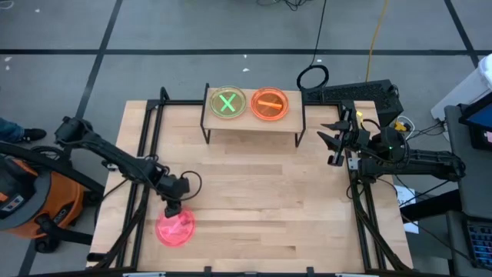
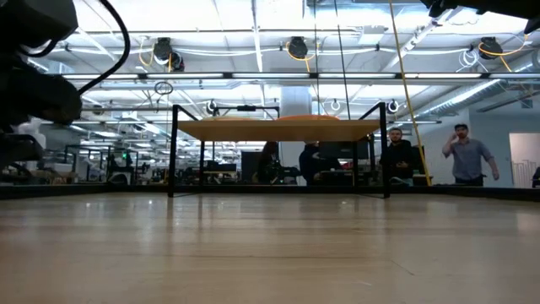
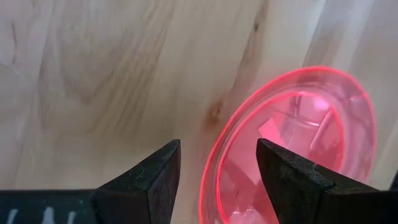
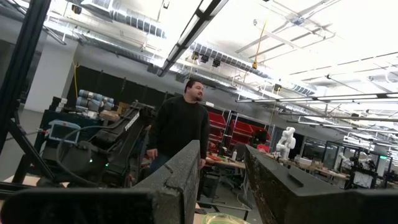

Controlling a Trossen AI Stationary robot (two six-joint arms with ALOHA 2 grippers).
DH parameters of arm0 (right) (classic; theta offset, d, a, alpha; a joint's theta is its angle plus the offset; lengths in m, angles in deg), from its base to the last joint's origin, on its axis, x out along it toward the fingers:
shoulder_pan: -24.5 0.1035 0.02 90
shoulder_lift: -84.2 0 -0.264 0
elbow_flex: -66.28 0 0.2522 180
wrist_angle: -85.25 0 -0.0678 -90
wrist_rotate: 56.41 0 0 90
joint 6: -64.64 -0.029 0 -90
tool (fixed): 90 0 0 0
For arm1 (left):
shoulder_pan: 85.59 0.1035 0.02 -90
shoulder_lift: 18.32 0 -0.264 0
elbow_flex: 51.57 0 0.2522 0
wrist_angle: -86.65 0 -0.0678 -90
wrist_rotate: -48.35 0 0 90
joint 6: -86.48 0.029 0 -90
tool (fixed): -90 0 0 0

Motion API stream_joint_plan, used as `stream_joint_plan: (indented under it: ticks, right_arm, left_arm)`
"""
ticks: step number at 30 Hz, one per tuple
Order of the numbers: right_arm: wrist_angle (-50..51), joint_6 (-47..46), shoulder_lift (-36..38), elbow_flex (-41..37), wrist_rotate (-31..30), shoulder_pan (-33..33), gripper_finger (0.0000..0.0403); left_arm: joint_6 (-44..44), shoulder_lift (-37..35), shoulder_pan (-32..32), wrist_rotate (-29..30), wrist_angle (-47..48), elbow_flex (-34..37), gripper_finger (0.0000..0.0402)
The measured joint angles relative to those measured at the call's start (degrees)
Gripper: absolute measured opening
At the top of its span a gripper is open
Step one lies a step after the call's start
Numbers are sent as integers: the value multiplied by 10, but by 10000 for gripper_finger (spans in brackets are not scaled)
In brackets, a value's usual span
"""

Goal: Place and stack plates onto a shelf
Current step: Stack the pink plate on the green plate on the shelf

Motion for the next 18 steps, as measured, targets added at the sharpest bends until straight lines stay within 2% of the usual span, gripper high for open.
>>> stream_joint_plan:
  ticks: [10,13,18]
  right_arm:
    - [0,0,0,0,0,0,112]
    - [0,0,0,0,0,0,112]
    - [0,0,0,0,0,0,112]
  left_arm:
    - [-13,75,-19,1,-31,-5,210]
    - [-8,69,-19,4,-24,-3,185]
    - [-5,60,-13,10,-19,0,119]
